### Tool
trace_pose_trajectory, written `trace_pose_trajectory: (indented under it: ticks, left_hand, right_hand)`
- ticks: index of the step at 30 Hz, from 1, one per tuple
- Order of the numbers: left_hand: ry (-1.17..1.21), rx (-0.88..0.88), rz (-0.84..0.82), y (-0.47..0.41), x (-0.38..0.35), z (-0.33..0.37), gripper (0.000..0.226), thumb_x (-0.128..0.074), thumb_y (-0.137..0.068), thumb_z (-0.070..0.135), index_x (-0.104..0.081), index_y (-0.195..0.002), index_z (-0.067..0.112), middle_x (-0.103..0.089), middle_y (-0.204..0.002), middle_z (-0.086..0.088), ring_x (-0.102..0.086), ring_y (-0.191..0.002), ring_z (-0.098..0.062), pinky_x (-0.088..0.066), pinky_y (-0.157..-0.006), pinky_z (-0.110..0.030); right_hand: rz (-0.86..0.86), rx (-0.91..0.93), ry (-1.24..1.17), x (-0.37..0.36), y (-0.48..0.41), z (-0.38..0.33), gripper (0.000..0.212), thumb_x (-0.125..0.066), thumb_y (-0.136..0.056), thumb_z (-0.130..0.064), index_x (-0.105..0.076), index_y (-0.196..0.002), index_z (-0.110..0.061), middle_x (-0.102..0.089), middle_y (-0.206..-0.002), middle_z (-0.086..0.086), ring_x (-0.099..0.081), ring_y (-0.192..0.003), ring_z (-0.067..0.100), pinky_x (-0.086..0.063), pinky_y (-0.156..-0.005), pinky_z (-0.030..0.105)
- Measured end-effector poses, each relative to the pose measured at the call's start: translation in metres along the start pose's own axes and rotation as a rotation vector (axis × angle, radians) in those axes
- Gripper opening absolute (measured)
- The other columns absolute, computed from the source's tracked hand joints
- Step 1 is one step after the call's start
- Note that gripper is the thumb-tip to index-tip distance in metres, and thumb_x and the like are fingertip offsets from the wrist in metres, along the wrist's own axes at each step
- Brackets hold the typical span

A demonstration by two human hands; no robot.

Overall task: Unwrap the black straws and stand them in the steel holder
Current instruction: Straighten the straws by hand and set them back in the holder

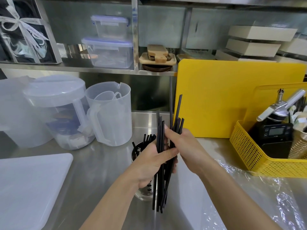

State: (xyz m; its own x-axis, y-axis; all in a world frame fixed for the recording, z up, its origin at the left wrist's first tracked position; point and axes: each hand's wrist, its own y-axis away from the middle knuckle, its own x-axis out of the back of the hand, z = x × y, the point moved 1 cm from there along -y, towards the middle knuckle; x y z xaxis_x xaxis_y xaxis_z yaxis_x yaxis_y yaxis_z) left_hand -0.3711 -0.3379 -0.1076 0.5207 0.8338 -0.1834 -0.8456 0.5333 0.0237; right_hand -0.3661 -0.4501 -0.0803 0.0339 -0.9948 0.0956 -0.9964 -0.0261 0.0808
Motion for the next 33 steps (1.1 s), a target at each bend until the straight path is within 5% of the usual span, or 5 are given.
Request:
trace_pose_trajectory:
  ticks: [3,6,13,18,33]
  left_hand:
    - [0.07,0.043,-0.073,0.001,0.004,0.001,0.011,-0.066,-0.083,0.018,-0.059,-0.086,0.011,-0.055,-0.062,-0.006,-0.052,-0.055,-0.017,-0.046,-0.053,-0.026]
    - [0.169,0.098,-0.102,0.003,0.009,0.003,0.01,-0.062,-0.08,0.01,-0.058,-0.071,0.011,-0.049,-0.06,-0.005,-0.046,-0.053,-0.015,-0.04,-0.049,-0.022]
    - [0.106,-0.08,0.202,-0.006,0.018,0.013,0.013,-0.056,-0.088,0.006,-0.052,-0.075,0.004,-0.048,-0.051,-0.002,-0.045,-0.047,-0.015,-0.044,-0.045,-0.023]
    - [0.027,-0.339,0.382,-0.014,0.033,0.039,0.009,-0.051,-0.093,0.009,-0.049,-0.086,0.003,-0.06,-0.058,-0.001,-0.062,-0.058,-0.019,-0.057,-0.069,-0.038]
    - [0.121,-0.444,0.327,-0.031,-0.016,0.064,0.009,-0.054,-0.088,-0.003,-0.053,-0.095,0.003,-0.066,-0.074,-0.01,-0.066,-0.064,-0.018,-0.057,-0.068,-0.034]
  right_hand:
    - [-0.02,-0.035,0.023,-0.003,-0.003,0.003,0.04,-0.056,-0.087,-0.049,-0.069,-0.085,-0.012,-0.072,-0.079,0.007,-0.07,-0.076,0.023,-0.056,-0.072,0.041]
    - [-0.064,-0.013,0.092,-0.006,-0.004,-0.001,0.041,-0.05,-0.089,-0.052,-0.064,-0.071,-0.017,-0.064,-0.058,-0.004,-0.061,-0.056,0.013,-0.046,-0.053,0.026]
    - [-0.113,0.051,-0.238,-0.011,-0.004,0.011,0.058,-0.042,-0.082,-0.06,-0.057,-0.113,-0.012,-0.064,-0.079,0.005,-0.061,-0.075,0.017,-0.05,-0.071,0.026]
    - [0.267,-0.158,-0.774,-0.012,0.002,0.043,0.035,-0.053,-0.089,-0.038,-0.062,-0.091,-0.004,-0.064,-0.082,0.01,-0.062,-0.074,0.018,-0.049,-0.074,0.027]
    - [0.292,-0.29,-1.434,-0.035,0.017,0.024,0.023,-0.036,-0.089,0.001,-0.058,-0.087,0.008,-0.064,-0.08,0.021,-0.06,-0.085,0.031,-0.047,-0.094,0.035]
